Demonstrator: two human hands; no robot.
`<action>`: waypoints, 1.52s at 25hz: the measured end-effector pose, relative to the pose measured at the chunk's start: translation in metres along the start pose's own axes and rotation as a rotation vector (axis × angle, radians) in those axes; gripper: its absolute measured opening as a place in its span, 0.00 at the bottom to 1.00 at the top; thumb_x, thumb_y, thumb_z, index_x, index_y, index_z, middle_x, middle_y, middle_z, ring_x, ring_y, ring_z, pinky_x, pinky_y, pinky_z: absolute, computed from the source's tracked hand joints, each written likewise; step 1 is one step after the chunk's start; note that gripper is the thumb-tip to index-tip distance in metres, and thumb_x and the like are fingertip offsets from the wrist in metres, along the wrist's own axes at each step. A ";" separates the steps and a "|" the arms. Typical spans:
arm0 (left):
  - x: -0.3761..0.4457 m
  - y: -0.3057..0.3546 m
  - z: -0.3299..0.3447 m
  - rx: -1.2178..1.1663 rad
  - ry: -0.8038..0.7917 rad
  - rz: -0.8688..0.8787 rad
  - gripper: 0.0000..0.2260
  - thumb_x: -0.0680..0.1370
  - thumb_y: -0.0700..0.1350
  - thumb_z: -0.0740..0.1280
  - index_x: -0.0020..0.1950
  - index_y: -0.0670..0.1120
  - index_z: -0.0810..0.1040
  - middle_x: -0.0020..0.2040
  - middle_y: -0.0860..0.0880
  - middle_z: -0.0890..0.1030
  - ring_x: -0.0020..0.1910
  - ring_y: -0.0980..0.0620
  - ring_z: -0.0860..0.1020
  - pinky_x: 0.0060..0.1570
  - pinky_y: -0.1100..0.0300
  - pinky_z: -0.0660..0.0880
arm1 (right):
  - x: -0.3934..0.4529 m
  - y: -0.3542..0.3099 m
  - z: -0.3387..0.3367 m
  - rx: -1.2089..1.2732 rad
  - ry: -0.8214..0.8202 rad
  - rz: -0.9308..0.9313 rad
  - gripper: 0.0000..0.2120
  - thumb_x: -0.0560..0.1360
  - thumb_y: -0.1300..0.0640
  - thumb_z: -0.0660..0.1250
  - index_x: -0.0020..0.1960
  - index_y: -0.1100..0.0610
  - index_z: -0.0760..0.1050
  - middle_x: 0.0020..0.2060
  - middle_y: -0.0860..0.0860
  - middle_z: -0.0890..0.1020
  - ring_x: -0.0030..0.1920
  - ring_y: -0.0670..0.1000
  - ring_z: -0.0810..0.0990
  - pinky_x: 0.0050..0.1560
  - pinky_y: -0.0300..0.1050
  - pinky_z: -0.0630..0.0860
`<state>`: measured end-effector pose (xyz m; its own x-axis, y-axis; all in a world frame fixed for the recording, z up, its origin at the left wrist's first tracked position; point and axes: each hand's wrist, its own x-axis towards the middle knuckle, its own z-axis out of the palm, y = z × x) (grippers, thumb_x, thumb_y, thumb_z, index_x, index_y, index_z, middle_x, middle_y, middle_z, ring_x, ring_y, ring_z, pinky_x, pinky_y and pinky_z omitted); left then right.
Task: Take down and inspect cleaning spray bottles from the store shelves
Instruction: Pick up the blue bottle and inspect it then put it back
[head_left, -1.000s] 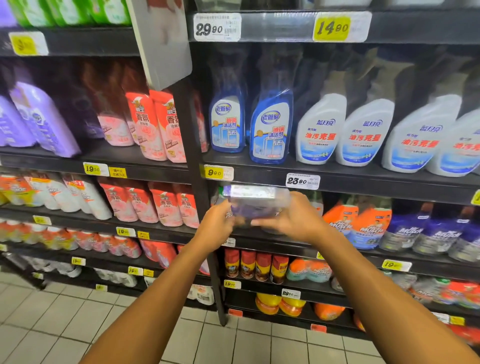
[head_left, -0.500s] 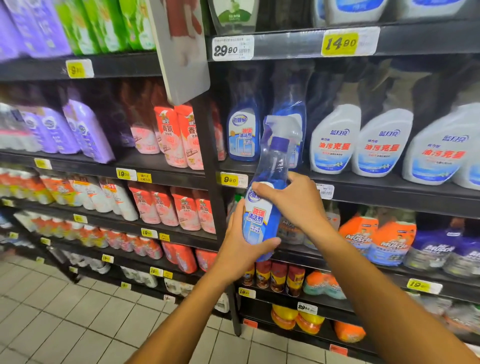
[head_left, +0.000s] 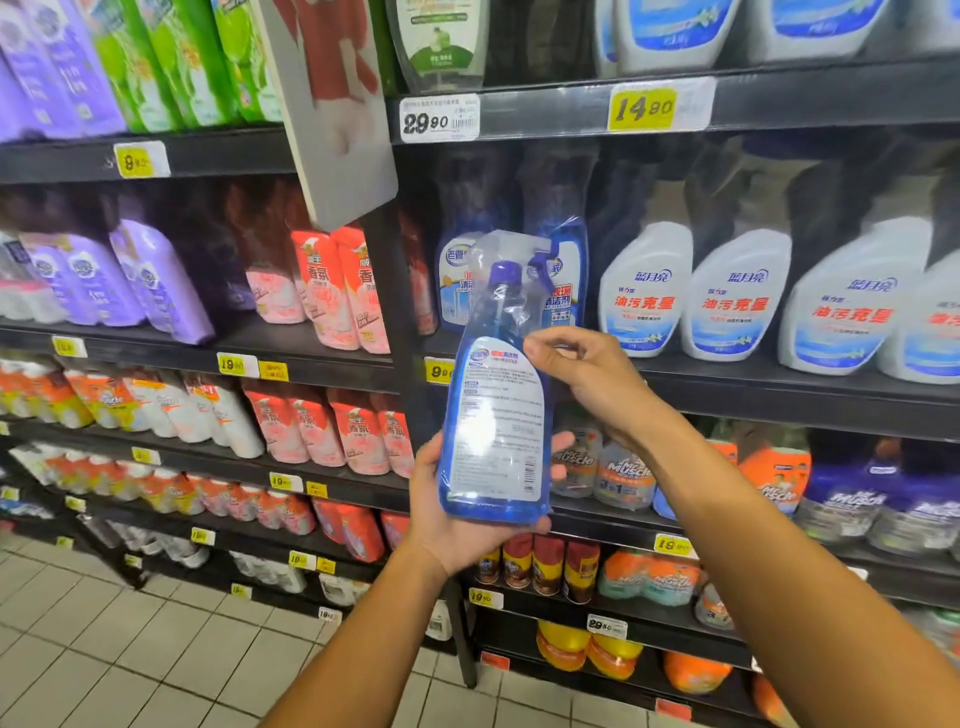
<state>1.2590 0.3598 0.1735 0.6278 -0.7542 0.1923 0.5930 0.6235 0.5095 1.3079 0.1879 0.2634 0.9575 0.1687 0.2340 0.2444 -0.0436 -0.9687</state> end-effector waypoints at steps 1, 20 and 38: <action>0.004 0.000 0.000 -0.024 -0.012 -0.011 0.38 0.73 0.60 0.67 0.78 0.44 0.61 0.76 0.34 0.62 0.64 0.34 0.73 0.57 0.41 0.73 | 0.000 0.000 -0.002 0.007 0.031 -0.011 0.01 0.75 0.57 0.72 0.46 0.52 0.83 0.38 0.44 0.86 0.39 0.40 0.83 0.41 0.32 0.77; 0.018 0.008 0.032 1.127 0.747 0.404 0.35 0.73 0.52 0.73 0.77 0.55 0.62 0.69 0.54 0.74 0.62 0.61 0.76 0.62 0.61 0.75 | -0.010 -0.011 0.007 0.095 -0.072 0.092 0.21 0.77 0.41 0.65 0.65 0.51 0.75 0.57 0.47 0.84 0.60 0.47 0.82 0.56 0.50 0.81; -0.008 0.033 0.011 0.949 0.658 0.305 0.19 0.69 0.43 0.73 0.60 0.45 0.78 0.52 0.46 0.86 0.51 0.47 0.84 0.45 0.56 0.82 | 0.002 0.020 -0.002 0.210 -0.133 0.168 0.14 0.81 0.63 0.60 0.60 0.48 0.77 0.47 0.48 0.87 0.48 0.46 0.85 0.43 0.42 0.77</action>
<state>1.2681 0.3843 0.1978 0.9800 -0.1787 0.0878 -0.0612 0.1495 0.9869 1.3147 0.1849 0.2445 0.9500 0.3045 0.0690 0.0334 0.1208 -0.9921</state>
